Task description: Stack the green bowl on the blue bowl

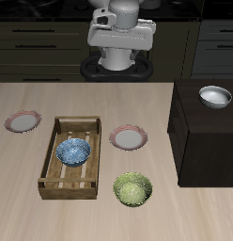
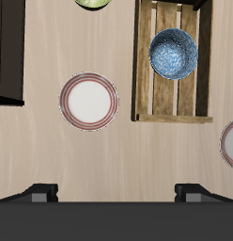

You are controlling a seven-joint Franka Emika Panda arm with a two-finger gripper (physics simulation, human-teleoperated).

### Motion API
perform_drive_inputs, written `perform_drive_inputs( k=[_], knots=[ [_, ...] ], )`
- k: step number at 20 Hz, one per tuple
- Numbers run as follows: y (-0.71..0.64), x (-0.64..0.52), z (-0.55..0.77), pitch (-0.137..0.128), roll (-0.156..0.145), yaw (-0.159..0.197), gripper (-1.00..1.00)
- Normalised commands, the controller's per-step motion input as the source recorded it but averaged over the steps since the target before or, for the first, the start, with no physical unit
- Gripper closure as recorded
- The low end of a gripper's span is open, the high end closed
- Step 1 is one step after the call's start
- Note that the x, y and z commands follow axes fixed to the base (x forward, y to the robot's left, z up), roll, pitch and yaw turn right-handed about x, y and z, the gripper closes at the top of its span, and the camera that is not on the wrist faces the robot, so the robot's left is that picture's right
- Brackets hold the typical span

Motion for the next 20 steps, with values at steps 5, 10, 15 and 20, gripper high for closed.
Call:
perform_drive_inputs(
  k=[5,10,15,20],
  knots=[
    [-0.05,0.37,0.05,-0.026,-0.016,0.012,-1.0],
    [-0.07,0.35,0.08,-0.007,-0.018,-0.006,-1.0],
    [-0.03,0.32,0.09,-0.019,0.018,0.015,-1.0],
    [-0.08,0.36,0.12,-0.001,-0.015,-0.052,-1.0]
  ],
)
